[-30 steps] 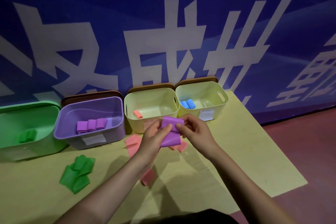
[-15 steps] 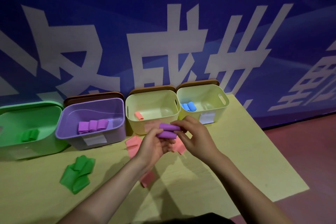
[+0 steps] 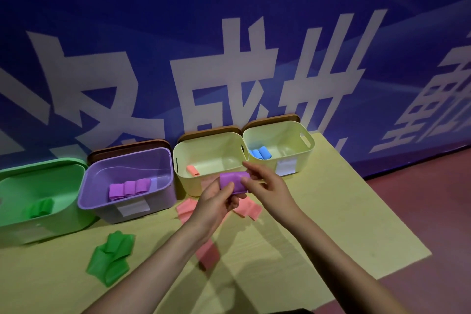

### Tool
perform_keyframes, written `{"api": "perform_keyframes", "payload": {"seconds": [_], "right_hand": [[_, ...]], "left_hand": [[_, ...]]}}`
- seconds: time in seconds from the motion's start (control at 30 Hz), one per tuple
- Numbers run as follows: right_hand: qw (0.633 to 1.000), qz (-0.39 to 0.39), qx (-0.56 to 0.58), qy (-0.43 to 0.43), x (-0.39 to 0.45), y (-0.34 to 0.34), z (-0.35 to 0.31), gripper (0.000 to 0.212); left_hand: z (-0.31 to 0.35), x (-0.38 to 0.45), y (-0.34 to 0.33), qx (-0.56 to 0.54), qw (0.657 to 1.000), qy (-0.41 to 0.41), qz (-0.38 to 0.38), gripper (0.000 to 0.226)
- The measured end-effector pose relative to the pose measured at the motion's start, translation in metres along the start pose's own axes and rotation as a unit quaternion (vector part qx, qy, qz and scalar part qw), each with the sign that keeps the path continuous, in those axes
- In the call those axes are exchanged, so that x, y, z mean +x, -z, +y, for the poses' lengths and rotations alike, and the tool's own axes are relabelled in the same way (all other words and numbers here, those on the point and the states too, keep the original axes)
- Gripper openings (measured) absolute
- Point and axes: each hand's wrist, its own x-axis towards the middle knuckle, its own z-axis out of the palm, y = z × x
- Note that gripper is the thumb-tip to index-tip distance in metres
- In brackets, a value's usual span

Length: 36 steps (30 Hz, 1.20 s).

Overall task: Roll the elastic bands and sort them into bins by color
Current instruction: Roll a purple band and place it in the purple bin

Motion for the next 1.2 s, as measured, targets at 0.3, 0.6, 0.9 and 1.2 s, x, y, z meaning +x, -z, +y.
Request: {"api": "perform_keyframes", "payload": {"seconds": [0.3,0.6,0.9,1.2], "right_hand": [[0.967,0.085,-0.211,0.112,-0.019,-0.004,0.012,0.011],[0.982,0.067,-0.158,0.077,-0.012,-0.012,0.018,0.014],[0.998,-0.007,-0.044,0.043,0.001,-0.070,0.003,0.020],[0.995,-0.094,0.034,0.001,0.009,-0.128,-0.022,0.015]], "left_hand": [[-0.024,0.007,-0.005,0.098,0.995,-0.028,0.009,0.023],[-0.015,0.001,0.010,0.006,0.998,0.052,0.023,0.013],[0.003,-0.016,0.052,-0.064,0.985,0.026,0.161,0.020],[0.027,-0.045,0.112,-0.022,0.967,-0.017,0.255,0.015]]}}
